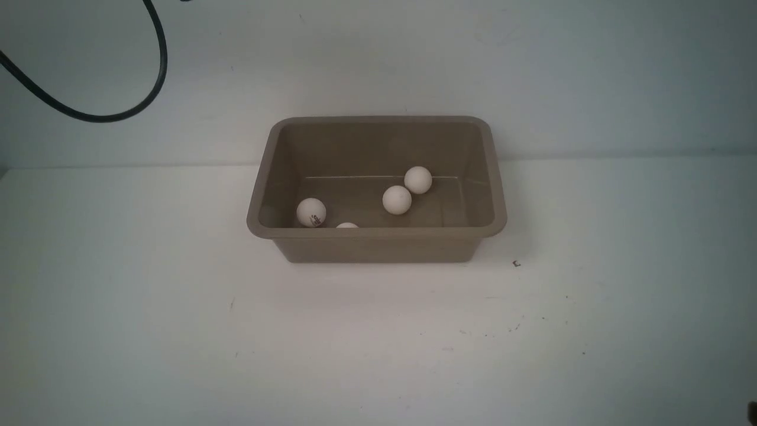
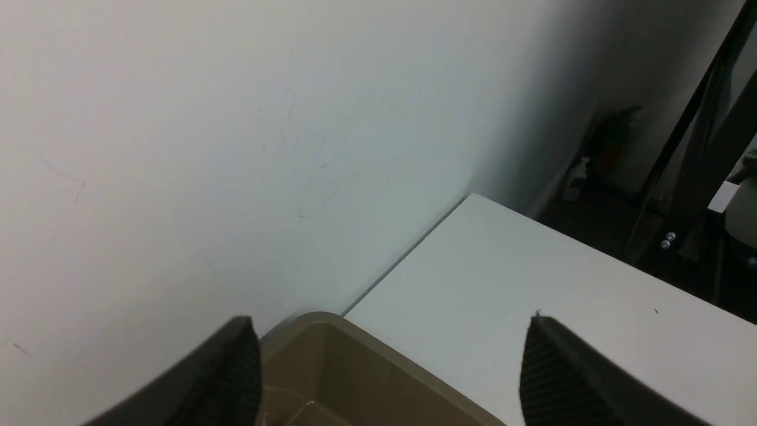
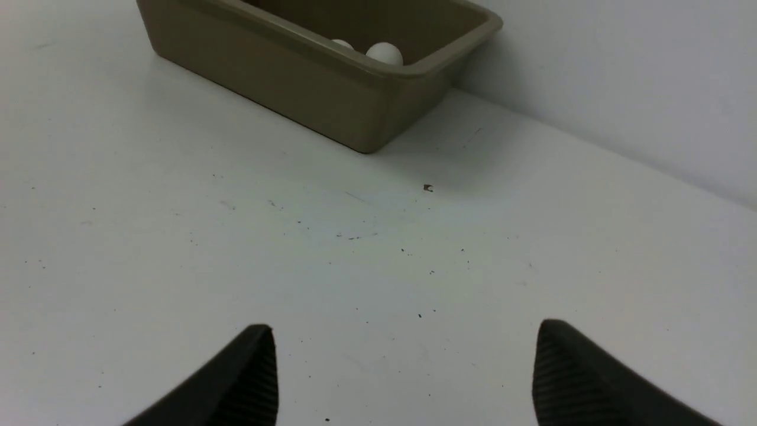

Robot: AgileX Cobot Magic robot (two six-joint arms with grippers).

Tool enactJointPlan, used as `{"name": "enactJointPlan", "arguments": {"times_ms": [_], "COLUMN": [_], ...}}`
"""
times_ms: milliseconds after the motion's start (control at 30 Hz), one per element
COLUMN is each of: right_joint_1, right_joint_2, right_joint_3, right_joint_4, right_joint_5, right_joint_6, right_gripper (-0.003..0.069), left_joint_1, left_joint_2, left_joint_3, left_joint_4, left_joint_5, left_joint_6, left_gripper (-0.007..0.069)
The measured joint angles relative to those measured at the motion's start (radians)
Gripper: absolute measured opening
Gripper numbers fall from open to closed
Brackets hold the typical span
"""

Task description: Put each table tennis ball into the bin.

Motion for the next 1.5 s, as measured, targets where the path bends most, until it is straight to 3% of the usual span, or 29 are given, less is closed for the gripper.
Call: {"name": "enactJointPlan", "arguments": {"times_ms": [267, 433, 533, 667, 767, 967, 1133, 1300, 1400, 1433, 1467, 1500], "right_joint_1": [0.000, 0.000, 0.000, 0.000, 0.000, 0.000, 0.000, 0.000, 0.000, 0.000, 0.000, 0.000], "right_joint_2": [0.000, 0.000, 0.000, 0.000, 0.000, 0.000, 0.000, 0.000, 0.000, 0.000, 0.000, 0.000], "right_joint_3": [0.000, 0.000, 0.000, 0.000, 0.000, 0.000, 0.000, 0.000, 0.000, 0.000, 0.000, 0.000], "right_joint_4": [0.005, 0.005, 0.006, 0.006, 0.006, 0.006, 0.006, 0.006, 0.006, 0.007, 0.007, 0.007], "right_joint_5": [-0.001, -0.001, -0.001, -0.001, -0.001, -0.001, -0.001, -0.001, -0.001, -0.001, -0.001, -0.001], "right_joint_6": [-0.001, -0.002, -0.002, -0.002, -0.002, -0.002, -0.002, -0.002, -0.002, -0.002, -0.002, -0.002], "right_gripper": [0.0525, 0.0525, 0.0525, 0.0525, 0.0525, 0.0525, 0.0525, 0.0525, 0.0525, 0.0525, 0.0525, 0.0525], "left_joint_1": [-0.080, -0.150, -0.151, -0.154, -0.180, -0.280, -0.435, -0.539, -0.554, -0.551, -0.537, -0.527], "left_joint_2": [0.000, 0.000, 0.000, 0.000, 0.000, 0.000, 0.000, 0.001, 0.001, -0.001, -0.008, -0.015], "left_joint_3": [0.000, 0.000, 0.000, 0.000, -0.001, -0.042, -0.108, -0.110, -0.095, -0.086, -0.074, -0.063], "left_joint_4": [-0.029, 0.020, 0.040, -0.104, -0.230, -0.248, -0.102, 0.082, 0.303, 0.430, 0.660, 0.811], "left_joint_5": [-0.002, -0.073, -0.076, -0.117, -0.200, -0.328, -0.523, -0.775, -0.826, -0.817, -0.771, -0.711], "left_joint_6": [0.098, 0.179, 0.154, 0.111, 0.155, 0.245, 0.242, 0.117, -0.049, -0.201, -0.387, -0.532], "left_gripper": [0.0435, 0.0310, 0.0227, 0.0132, 0.0094, 0.0068, 0.0068, 0.0068, 0.0068, 0.0068, 0.0068, 0.0068]}}
